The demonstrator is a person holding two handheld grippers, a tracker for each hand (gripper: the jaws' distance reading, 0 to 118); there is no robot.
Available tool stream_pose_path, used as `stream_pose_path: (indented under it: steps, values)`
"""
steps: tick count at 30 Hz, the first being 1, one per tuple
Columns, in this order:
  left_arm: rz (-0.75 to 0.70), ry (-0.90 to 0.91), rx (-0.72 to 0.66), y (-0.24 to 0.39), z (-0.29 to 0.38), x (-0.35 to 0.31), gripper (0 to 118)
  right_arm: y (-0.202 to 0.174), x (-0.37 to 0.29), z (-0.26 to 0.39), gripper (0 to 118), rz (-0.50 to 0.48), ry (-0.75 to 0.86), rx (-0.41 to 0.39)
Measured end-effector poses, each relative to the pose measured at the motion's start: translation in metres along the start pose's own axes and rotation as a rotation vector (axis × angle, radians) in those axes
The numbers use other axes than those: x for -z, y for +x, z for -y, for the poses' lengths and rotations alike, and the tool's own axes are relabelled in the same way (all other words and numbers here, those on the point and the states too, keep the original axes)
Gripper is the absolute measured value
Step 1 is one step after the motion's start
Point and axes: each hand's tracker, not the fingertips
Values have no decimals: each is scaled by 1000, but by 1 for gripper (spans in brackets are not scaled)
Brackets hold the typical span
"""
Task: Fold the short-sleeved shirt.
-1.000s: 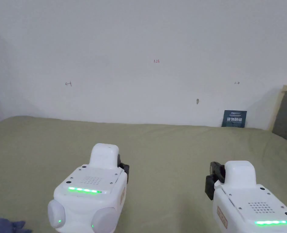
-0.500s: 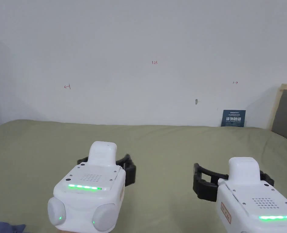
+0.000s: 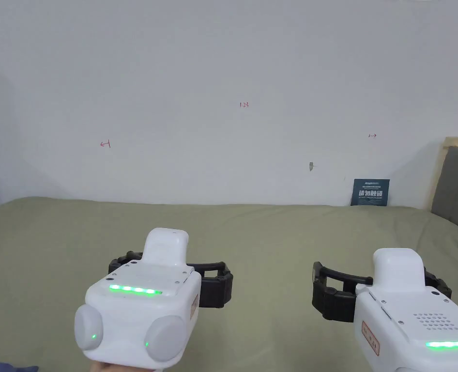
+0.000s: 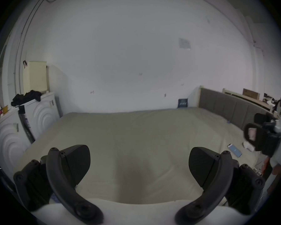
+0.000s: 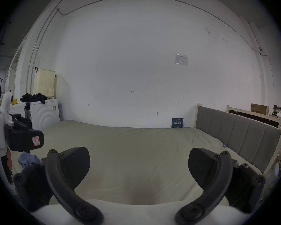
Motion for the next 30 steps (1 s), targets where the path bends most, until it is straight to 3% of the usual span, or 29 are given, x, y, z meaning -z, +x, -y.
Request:
stream_pose_path:
  steps: [3, 5, 8, 12, 15, 19, 22, 27, 30]
  values:
    - [-190, -36, 87, 12, 1, 2, 118, 2, -4, -3, 118, -31, -16, 8]
    - [-221, 4, 149, 15, 9, 2, 118, -1, -7, -1, 118, -24, -10, -9]
    - [-194, 28, 158, 16, 17, -1, 118, -2, -9, 3, 118, -15, -12, -28]
    - [-66, 55, 62, 9, 13, -14, 118, 0, -9, 9, 118, -16, -39, -15]
    - [-122, 63, 28, 6, 4, -20, 118, 2, -10, 12, 118, -19, -51, 8]
    - [-32, 112, 19, 0, -1, -30, 118, 2, -11, 12, 118, -21, -54, 21]
    - [-67, 210, -50, 0, 0, -32, 118, 1, -11, 10, 118, -23, -46, 27]
    - [-279, 55, 43, 11, -1, -34, 118, -2, -12, 6, 118, -34, -34, 23]
    - [-365, 55, 53, 14, 5, -30, 118, -3, -12, 5, 118, -33, -28, 18]
